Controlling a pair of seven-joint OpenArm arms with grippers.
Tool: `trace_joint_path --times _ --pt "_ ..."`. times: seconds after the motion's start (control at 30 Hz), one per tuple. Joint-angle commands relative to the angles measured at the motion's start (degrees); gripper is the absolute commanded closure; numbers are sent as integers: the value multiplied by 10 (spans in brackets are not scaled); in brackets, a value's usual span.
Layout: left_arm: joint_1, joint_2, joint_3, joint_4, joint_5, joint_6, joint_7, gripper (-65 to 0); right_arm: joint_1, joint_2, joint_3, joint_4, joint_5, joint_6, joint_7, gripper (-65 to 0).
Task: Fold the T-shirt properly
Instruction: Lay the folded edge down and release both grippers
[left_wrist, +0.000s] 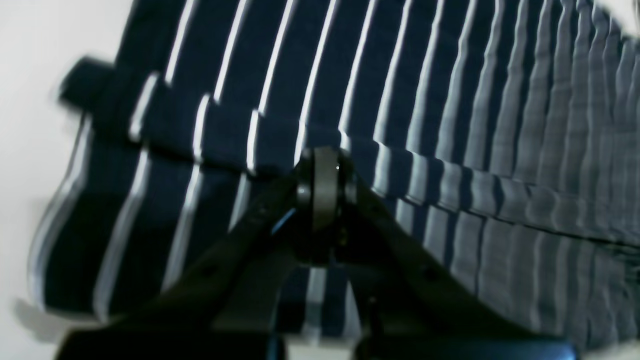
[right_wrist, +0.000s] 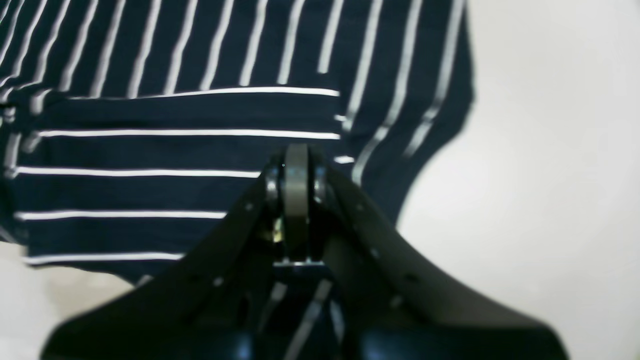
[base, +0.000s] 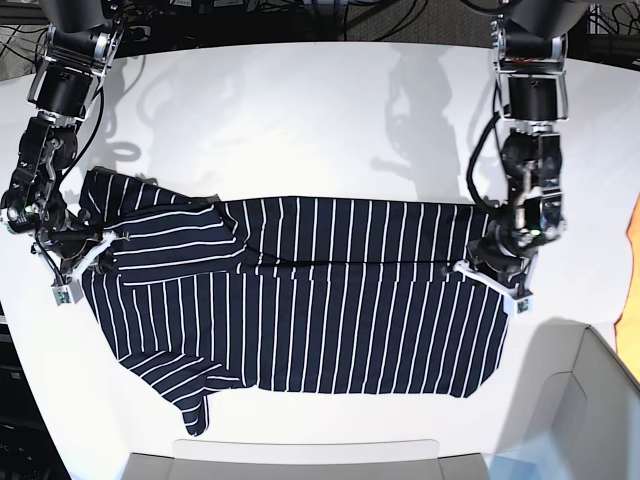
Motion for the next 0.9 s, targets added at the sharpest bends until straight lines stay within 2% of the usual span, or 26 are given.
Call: trace_joint_path --times 0.0,0.07,0.17,0.33,0.4,0.7,0.87 --pt "-16 -11 5 -16 22 1 -20 0 16 -2 -6 1 -11 1 11 0" --pt "-21 -10 13 -62 52 1 -40 0 16 -6 -22 -7 -55 1 11 0" --pt "-15 -11 12 -78 64 -1 -42 0 11 -16 -46 -12 -91 1 12 0" --pt "32 -12 14 -77 64 -1 -38 0 -10 -16 -50 -25 -91 1 11 0" --pt "62 -12 13 -76 64 -1 -18 0 -31 -16 -51 -23 -91 2 11 0" --pt "232 -15 10 25 64 -3 -7 0 -111 29 -51 -19 -90 5 11 0" --pt "307 -31 8 72 61 -3 -7 0 -169 50 -51 44 -90 5 7 0"
